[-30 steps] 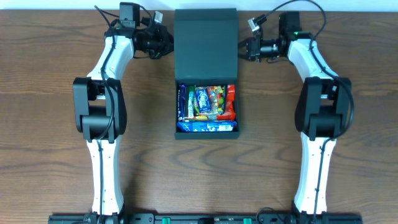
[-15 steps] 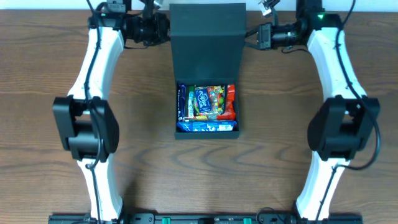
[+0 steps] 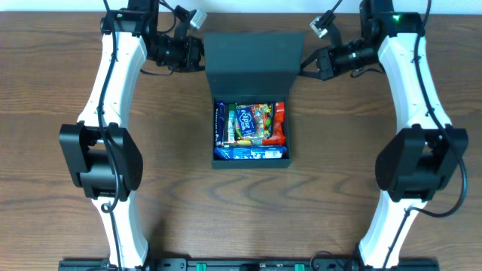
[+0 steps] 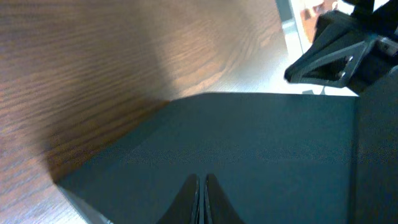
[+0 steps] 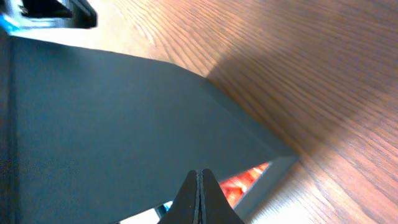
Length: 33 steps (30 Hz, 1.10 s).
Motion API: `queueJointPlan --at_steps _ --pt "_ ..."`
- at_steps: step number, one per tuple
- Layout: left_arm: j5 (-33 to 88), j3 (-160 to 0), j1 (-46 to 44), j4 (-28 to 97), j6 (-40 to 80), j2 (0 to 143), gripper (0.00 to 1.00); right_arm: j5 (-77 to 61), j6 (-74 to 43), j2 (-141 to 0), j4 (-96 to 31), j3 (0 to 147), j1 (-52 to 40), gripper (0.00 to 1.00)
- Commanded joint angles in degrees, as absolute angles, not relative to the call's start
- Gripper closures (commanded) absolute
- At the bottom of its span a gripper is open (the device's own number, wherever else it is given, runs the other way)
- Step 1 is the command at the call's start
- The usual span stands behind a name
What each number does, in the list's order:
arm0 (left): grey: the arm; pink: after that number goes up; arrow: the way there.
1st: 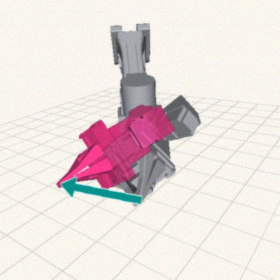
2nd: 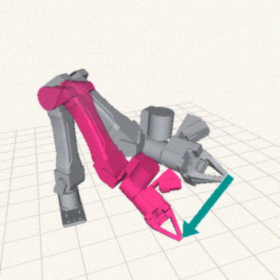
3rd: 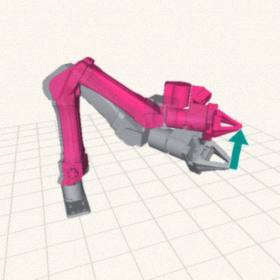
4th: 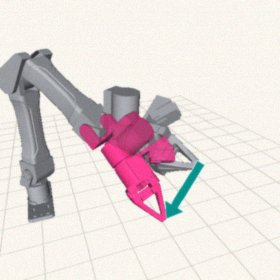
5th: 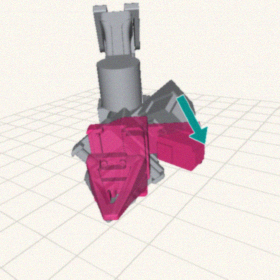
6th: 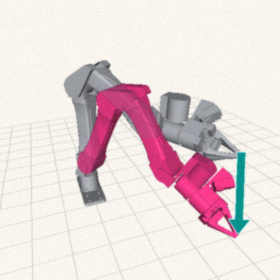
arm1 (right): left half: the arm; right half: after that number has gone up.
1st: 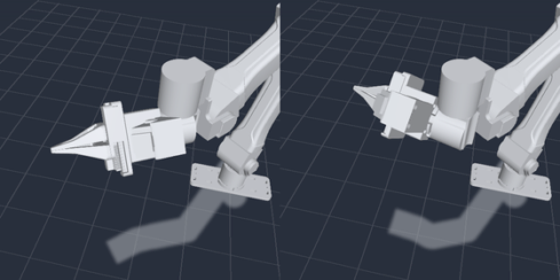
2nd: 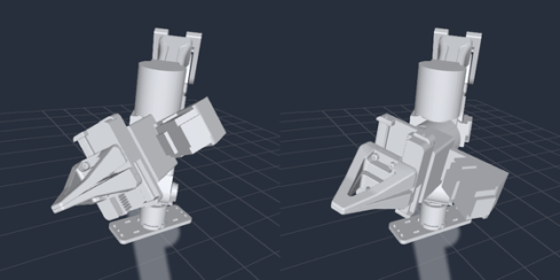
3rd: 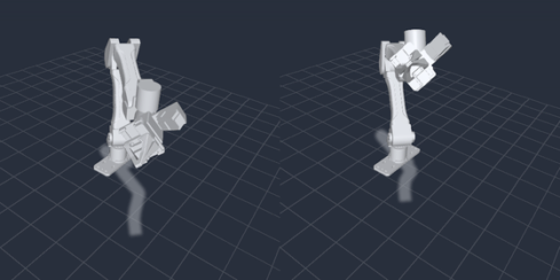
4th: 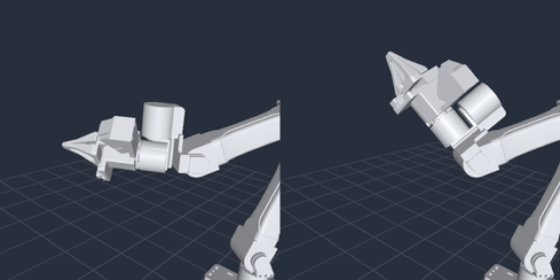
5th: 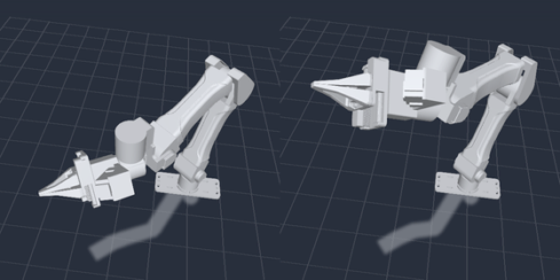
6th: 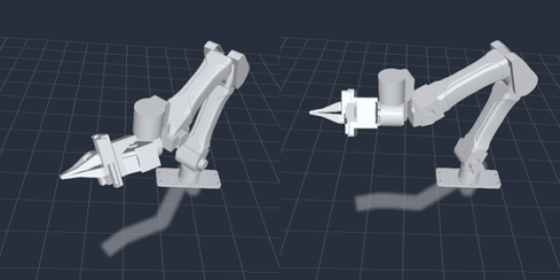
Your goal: Pack container
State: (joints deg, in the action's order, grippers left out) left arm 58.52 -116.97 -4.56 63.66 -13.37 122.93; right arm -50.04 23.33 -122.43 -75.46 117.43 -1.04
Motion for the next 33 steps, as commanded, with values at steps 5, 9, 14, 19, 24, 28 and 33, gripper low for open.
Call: queueJointPlan --at_steps 5,9,14,19,24,28,33 --pt "56.1 -117.7 -4.6 67.3 -20.5 121.4 0.94 -44.9 26.0 -118.4 -76.3 118.1 -1.5 0.98" --pt "54.6 -117.7 -4.6 68.8 -21.3 121.4 0.94 -44.3 26.0 -117.7 -76.6 118.1 -1.5 0.98" --pt "51.7 -117.7 -4.6 69.4 -21.2 121.4 0.94 -44.1 25.9 -116.8 -76.5 118.1 -1.5 0.99" --pt "46.7 -118.0 -4.6 68.8 -20.1 120.5 0.94 -40.0 20.5 -114.7 -74.2 118.1 -1.5 0.99" --pt "38.0 -118.0 -4.4 67.6 -18.3 116.5 0.94 -32.3 14.0 -110.3 -71.4 118.1 -1.5 0.99" --pt "29.9 -118.0 -4.4 66.0 -16.2 111.4 0.94 -22.3 10.7 -105.8 -70.8 118.1 -1.6 0.98" --pt "27.5 -118.0 -4.4 66.7 -16.2 104.9 0.94 -19.3 13.1 -101.0 -70.9 118.1 -1.6 0.98"
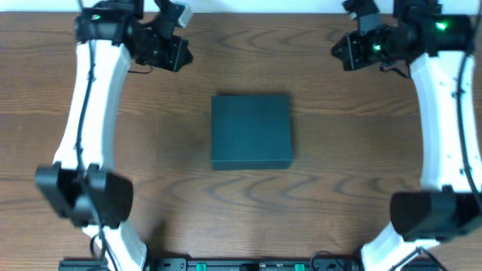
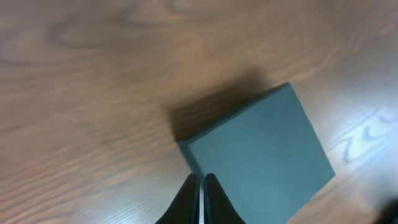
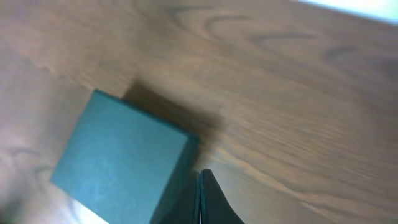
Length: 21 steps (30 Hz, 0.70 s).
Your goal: Pack container
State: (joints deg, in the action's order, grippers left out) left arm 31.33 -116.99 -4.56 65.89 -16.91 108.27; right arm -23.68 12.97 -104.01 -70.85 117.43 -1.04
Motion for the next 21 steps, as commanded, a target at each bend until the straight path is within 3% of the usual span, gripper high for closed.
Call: queueJointPlan --at_steps 1,11,21 --pt "27.5 -118.0 -4.5 67.2 -16.2 103.8 0.94 -19.3 14.3 -100.2 -71.0 118.1 -1.6 0.98" --pt "23.9 -118.0 -5.3 68.5 -15.6 91.8 0.94 -15.5 21.8 -94.4 -71.5 118.1 -1.6 0.99" --pt "23.8 -118.0 -5.7 58.3 -12.8 87.9 0.94 -15.5 26.5 -90.2 -57.1 118.1 -1.6 0.99"
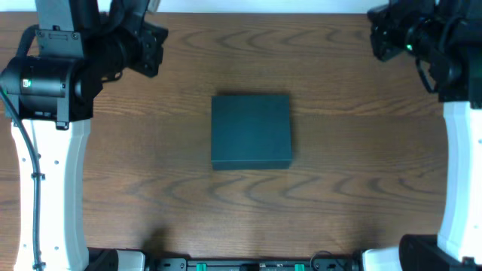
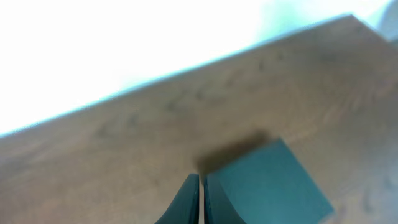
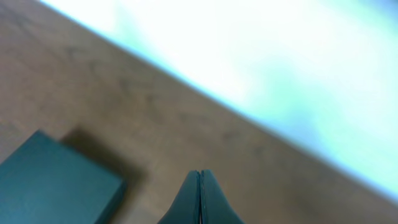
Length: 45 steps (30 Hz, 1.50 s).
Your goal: Pack container
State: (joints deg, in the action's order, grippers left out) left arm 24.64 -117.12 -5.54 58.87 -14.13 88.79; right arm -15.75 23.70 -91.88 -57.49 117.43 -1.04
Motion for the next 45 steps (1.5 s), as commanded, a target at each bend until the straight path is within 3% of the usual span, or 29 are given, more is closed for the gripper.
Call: queueJointPlan --at_steps 1,7,13,18,27,28,29,30,31,32,45 --pt "23.2 -118.0 -5.7 59.2 -12.8 87.9 0.94 -15.5 26.5 -89.6 -57.5 118.1 -1.7 0.99" --pt "16.6 -112.9 -5.1 65.5 -16.3 79.5 0.94 -12.7 28.4 -78.1 -56.9 109.7 -1.4 0.99" --pt "8.8 -90.8 -6.7 57.5 -16.2 59.1 0.94 -7.5 27.6 -59.0 -47.2 87.0 -1.5 0.99" --pt "-5.4 -72.4 -14.0 57.8 -12.6 39.2 0.94 -6.8 20.9 -43.8 -49.6 73.7 -2.7 0.99" --pt "-0.2 -61.1 -17.7 61.1 -6.4 25.3 0.94 -11.4 12.4 -34.8 -60.2 66.7 -3.4 0.99" --pt "-0.6 -61.2 -18.0 60.2 -6.4 25.2 0.89 -11.4 12.2 -34.8 -60.1 66.7 -3.4 0.95" --pt "-0.6 -61.2 -18.1 59.2 -6.4 25.2 0.74 -11.4 12.2 -34.8 -60.1 66.7 -3.4 0.79" --pt "-0.6 -61.2 -18.0 58.2 -6.4 25.2 0.55 -11.4 12.2 -34.8 -60.4 66.7 -3.4 0.42" --pt "-0.5 -61.2 -18.0 58.1 -6.3 25.2 0.26 -11.4 12.2 -34.8 -60.9 66.7 -3.4 0.01" --pt "-0.4 -61.2 -18.0 58.3 -6.2 25.2 0.05 -11.4 12.2 -34.8 -61.6 66.7 -3.4 0.01" --pt "-0.4 -61.2 -18.0 68.4 -6.2 25.2 0.05 -11.4 12.3 -34.8 -71.0 66.7 -3.4 0.01"
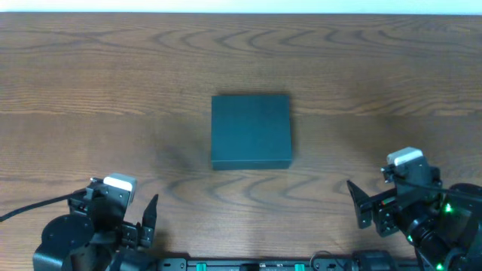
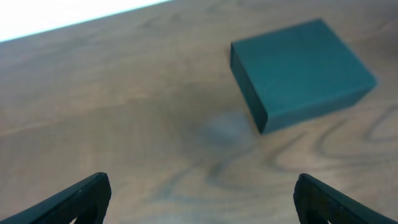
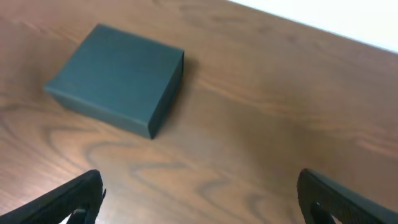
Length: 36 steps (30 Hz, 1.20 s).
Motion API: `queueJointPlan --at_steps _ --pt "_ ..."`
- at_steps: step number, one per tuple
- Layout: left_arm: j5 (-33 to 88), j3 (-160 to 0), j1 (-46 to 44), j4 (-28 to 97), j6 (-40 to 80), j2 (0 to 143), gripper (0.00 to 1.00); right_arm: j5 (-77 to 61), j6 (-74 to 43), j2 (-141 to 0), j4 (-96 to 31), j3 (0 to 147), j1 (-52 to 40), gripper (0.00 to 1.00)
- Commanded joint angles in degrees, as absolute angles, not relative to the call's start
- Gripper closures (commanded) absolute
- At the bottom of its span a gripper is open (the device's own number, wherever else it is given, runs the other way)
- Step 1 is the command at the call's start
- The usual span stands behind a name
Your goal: Pack container
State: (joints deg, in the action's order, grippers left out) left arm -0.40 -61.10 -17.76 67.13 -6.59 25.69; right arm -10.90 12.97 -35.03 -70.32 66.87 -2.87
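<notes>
A closed dark teal box (image 1: 251, 132) sits flat in the middle of the wooden table; its contents are hidden. It also shows in the left wrist view as the box (image 2: 305, 68) and in the right wrist view as the box (image 3: 118, 78). My left gripper (image 1: 120, 205) is at the near left edge, well short of the box. It stands wide open, with nothing in the left gripper (image 2: 201, 193). My right gripper (image 1: 393, 192) is at the near right edge, likewise wide open and empty, as the right gripper (image 3: 199, 193) confirms.
The brown wooden table (image 1: 90, 90) stretches around the box. A white strip runs beyond the table's far edge (image 1: 241, 9). The arm bases fill the near corners.
Both grippers were shut and up at the far corners of the table. Now they are at the near edge, low and wide open. The box has not moved.
At first the box stood open with snack packets inside, and both shut grippers were at its raised lid. Then the lid was down and the grippers were apart at the far corners, still shut. Now both arms are at the near edge with grippers open.
</notes>
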Motion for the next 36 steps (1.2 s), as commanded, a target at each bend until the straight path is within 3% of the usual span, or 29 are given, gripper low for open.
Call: queueJointPlan --at_steps 1,12,24,36 --pt "-0.4 -61.2 -18.0 69.3 -6.2 25.2 0.05 -11.4 12.3 -34.8 -71.2 66.7 -3.4 0.01" --pt "-3.4 -61.1 -15.3 72.0 -8.8 21.8 0.05 -11.4 12.2 -34.8 -73.1 66.7 -3.4 0.01" --pt "-1.5 -42.5 -3.7 53.7 -9.2 6.4 0.05 -11.4 12.3 -34.8 -73.1 66.7 -3.4 0.01" --pt "2.2 -20.1 -3.0 32.2 -9.2 2.2 0.05 -11.4 12.3 -34.8 -73.1 66.7 -3.4 0.01"
